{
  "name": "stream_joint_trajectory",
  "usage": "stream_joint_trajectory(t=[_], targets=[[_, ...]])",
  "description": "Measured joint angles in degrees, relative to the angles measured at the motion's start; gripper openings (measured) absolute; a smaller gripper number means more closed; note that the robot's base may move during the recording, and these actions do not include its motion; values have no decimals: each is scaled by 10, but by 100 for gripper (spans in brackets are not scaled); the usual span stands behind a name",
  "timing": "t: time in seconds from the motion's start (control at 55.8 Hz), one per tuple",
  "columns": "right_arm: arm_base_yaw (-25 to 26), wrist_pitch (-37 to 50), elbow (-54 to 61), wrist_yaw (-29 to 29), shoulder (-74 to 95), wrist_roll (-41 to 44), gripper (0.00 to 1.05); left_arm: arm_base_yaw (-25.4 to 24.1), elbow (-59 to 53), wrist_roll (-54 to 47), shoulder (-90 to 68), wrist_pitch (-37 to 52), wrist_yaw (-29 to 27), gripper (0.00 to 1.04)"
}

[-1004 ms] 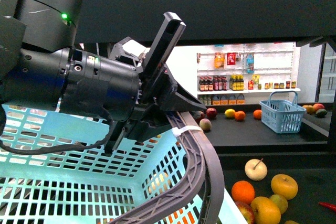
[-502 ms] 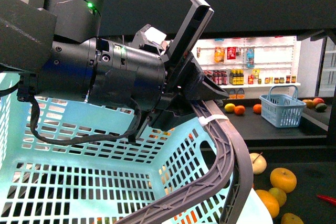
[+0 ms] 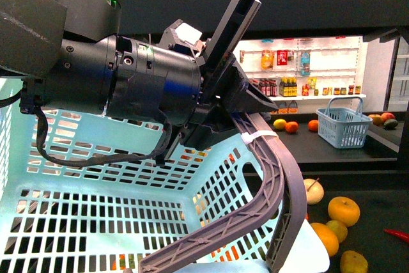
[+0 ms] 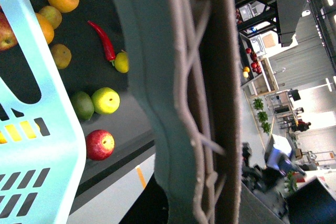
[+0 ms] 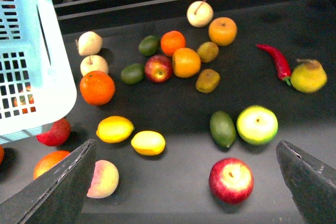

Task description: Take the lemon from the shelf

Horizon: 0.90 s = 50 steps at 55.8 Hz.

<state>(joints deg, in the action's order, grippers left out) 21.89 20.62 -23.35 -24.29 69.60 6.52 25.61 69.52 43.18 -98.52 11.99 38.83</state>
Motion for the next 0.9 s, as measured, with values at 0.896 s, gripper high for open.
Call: stream_joint_trajectory(t=[0.896], targets=[[-118,-66,-388,-186,670,553,102,1,0,0,-1,0,2,9]])
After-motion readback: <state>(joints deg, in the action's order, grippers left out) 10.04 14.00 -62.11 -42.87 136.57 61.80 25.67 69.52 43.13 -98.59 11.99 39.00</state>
